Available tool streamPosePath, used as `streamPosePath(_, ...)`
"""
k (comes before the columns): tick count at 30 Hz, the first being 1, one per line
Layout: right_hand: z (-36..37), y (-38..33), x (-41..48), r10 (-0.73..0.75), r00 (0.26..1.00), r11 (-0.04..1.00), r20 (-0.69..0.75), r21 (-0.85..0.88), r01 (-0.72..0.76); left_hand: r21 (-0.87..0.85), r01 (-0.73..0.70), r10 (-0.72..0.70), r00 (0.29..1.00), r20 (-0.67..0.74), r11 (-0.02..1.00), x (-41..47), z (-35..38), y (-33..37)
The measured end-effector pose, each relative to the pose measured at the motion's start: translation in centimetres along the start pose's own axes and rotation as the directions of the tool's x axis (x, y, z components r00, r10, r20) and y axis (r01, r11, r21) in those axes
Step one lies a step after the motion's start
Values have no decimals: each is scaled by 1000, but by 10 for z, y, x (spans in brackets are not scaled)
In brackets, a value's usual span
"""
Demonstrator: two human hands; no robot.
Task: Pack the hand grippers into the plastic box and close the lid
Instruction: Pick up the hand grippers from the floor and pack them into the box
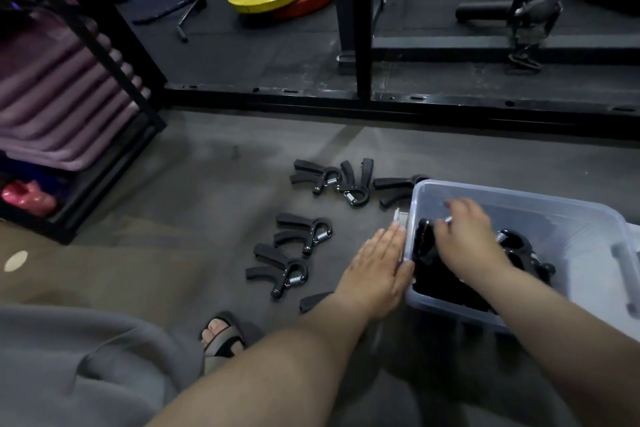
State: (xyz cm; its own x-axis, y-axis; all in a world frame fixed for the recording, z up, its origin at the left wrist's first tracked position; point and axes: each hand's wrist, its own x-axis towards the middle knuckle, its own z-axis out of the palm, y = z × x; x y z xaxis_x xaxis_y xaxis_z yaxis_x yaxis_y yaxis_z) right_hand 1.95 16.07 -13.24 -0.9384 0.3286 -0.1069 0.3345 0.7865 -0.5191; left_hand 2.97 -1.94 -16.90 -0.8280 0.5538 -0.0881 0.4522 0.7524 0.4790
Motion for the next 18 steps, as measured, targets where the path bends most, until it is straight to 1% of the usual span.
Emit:
streamPosePath(2, 16, -22, -2, -89, 994, 996, 63, 21, 87, -3, 2, -3, 1000, -23, 1000, -3, 0, -8)
streamPosePath(4, 29, -37, -3, -122, 986, 993, 117, 11, 122, -13, 79, -79, 996, -37, 997, -5, -1, -21)
streamPosePath(7, 47, -42, -5, -110, 985, 991, 130, -56, 118, 5, 257, -256, 966, -45, 966, -2, -4, -50)
streamPosePath(10, 57, -41, -8, -88, 989, 996, 121, -3, 89, 89, 374, -376, 927, 2, 923, 9, -10, -79)
streamPosePath(12, 57, -42, -8, -85, 989, 995, 119, 56, 79, 138, 407, -417, 908, 49, 903, 23, -15, -94)
streamPosePath(14, 57, -41, -10, -88, 989, 990, 116, 122, 73, 149, 434, -449, 889, 92, 889, 40, -20, -105)
streamPosePath(18, 57, -39, -13, -108, 990, 973, 88, 212, 87, 190, 429, -459, 875, 156, 883, 81, -27, -116)
